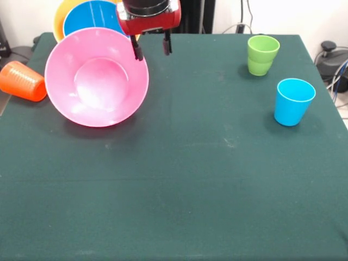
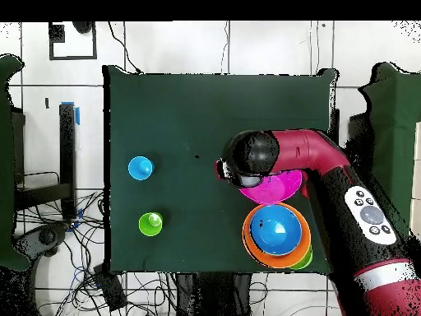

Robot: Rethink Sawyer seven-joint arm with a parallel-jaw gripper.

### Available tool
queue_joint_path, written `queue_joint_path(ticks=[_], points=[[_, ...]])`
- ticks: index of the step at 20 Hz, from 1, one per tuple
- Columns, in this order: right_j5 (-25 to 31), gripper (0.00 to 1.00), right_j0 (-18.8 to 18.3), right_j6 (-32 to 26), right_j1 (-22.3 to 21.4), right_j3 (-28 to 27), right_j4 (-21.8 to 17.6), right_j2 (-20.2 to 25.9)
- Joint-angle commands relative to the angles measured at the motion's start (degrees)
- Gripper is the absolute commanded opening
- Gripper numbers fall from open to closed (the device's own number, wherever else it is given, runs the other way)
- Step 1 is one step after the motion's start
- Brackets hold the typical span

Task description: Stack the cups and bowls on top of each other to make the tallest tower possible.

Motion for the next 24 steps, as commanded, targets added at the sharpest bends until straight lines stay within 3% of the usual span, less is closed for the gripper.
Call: queue_joint_path(ticks=[1,5,10,13,24], points=[[7.1,1.0,0.7,-23.1,-1.7,-3.2,-7.0,3.4],[6.9,1.0,0.3,-27.4,-4.1,-3.4,-10.2,5.1],[-4.3,1.0,-3.5,-27.0,1.6,-1.2,-14.5,5.4],[-7.2,1.0,-5.0,-28.0,3.0,-0.1,-16.8,5.8],[-4.5,1.0,-6.8,-37.4,8.9,-2.8,-18.2,8.7]])
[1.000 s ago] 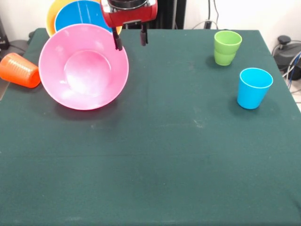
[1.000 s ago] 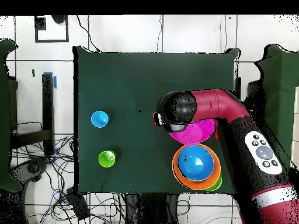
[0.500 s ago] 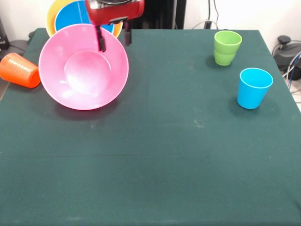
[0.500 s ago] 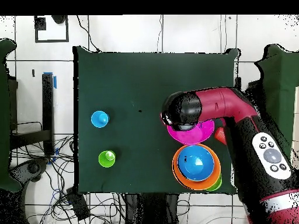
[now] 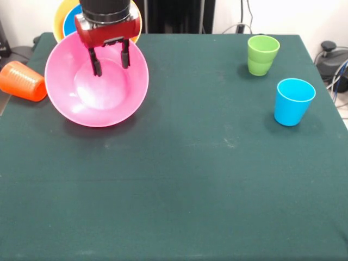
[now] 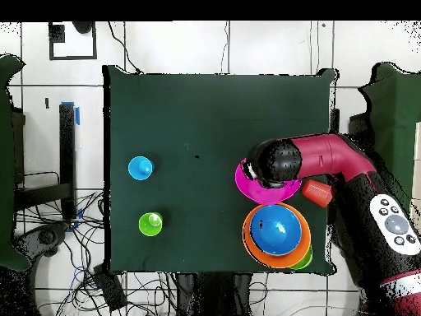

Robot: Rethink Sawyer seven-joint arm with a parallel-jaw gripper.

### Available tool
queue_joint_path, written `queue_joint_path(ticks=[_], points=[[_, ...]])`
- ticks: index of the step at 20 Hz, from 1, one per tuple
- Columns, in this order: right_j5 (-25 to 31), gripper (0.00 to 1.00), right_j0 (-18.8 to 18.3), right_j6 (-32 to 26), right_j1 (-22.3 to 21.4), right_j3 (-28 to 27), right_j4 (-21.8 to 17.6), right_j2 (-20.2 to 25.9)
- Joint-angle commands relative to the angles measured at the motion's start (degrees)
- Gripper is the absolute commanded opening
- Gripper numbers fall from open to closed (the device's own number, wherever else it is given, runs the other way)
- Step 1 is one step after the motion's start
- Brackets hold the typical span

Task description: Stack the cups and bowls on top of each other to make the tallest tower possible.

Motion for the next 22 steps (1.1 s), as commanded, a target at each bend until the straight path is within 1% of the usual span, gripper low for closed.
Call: queue_joint_path(ticks=[1,3,5,6,9,12,13,15,18,19,22], points=[[-0.5,1.0,0.7,-24.5,7.7,-2.8,-5.8,3.4],[-0.5,1.0,0.5,-24.6,8.2,-3.0,-5.9,3.4],[0.0,1.0,0.8,-23.3,8.0,-3.2,-5.4,3.1],[1.6,1.0,1.3,-20.5,8.3,-3.7,-4.1,2.0],[8.8,1.0,3.2,-13.2,8.5,-5.0,1.1,-0.7],[13.0,1.0,5.0,-11.8,9.9,-7.7,3.1,-1.5],[13.6,1.0,5.4,-11.7,10.9,-8.8,3.4,-1.7],[13.6,1.0,5.5,-11.7,11.4,-9.4,3.4,-1.9],[13.5,1.0,5.2,-9.4,11.0,-8.5,3.8,-2.7],[14.3,1.0,5.1,-7.5,10.9,-8.3,4.8,-3.3],[17.2,1.0,4.2,-4.9,11.5,-8.1,7.7,-4.5]])
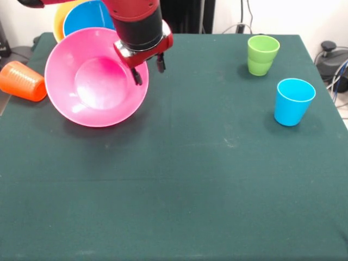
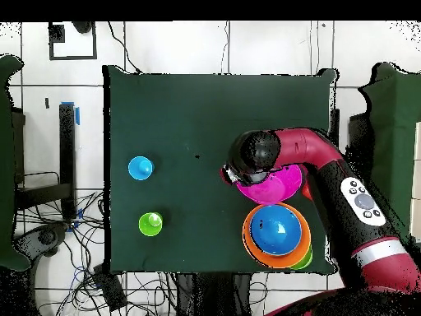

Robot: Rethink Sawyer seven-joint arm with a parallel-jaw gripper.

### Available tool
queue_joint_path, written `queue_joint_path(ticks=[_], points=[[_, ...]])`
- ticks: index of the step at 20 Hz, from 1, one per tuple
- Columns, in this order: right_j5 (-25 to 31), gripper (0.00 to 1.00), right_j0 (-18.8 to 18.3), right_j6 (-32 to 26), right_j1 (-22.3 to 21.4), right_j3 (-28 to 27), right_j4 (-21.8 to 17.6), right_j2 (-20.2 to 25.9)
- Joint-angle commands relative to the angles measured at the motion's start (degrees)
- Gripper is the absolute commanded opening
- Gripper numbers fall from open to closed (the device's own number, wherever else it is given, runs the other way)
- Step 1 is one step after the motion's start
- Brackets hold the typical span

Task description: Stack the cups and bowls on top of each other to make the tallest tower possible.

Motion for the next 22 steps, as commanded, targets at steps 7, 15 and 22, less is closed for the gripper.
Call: queue_joint_path(ticks=[7,15,22], points=[[7.0,1.0,0.5,-2.3,3.2,-4.3,2.9,-5.9],[0.1,1.0,4.4,-7.7,-7.4,4.3,-7.0,-4.2],[-3.5,1.0,6.3,-4.5,-10.3,8.6,-9.5,-3.4]])
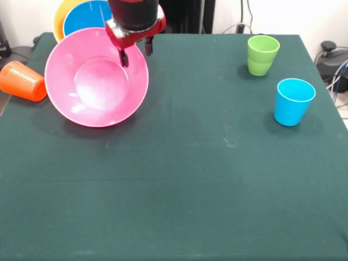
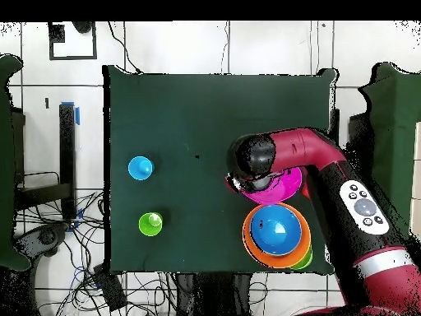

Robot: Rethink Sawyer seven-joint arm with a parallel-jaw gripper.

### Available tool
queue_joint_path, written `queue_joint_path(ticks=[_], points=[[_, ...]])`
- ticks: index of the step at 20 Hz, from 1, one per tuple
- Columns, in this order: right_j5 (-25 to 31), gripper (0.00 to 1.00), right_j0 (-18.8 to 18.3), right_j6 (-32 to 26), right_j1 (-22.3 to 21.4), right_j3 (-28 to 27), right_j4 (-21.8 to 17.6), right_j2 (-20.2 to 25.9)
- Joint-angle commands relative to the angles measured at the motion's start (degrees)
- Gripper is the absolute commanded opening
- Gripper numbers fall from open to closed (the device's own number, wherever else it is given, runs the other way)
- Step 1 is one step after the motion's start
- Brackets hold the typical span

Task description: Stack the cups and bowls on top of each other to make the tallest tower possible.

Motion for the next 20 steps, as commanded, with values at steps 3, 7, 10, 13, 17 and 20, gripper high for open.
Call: queue_joint_path(ticks=[3,7,10,13,17,20], points=[[-7.5,1.0,3.8,-2.8,-3.3,7.0,-5.7,-1.3],[-9.3,1.0,4.5,-1.1,-3.5,7.5,-6.0,-2.1],[-11.3,1.0,4.6,0.6,-3.6,7.9,-5.3,-2.5],[-11.5,0.0,5.1,1.4,-3.7,7.4,-4.9,-3.1],[-11.4,0.0,5.6,1.4,-3.8,7.3,-4.6,-3.4],[-12.9,0.0,4.8,1.1,-2.9,7.9,-4.3,-3.3]])
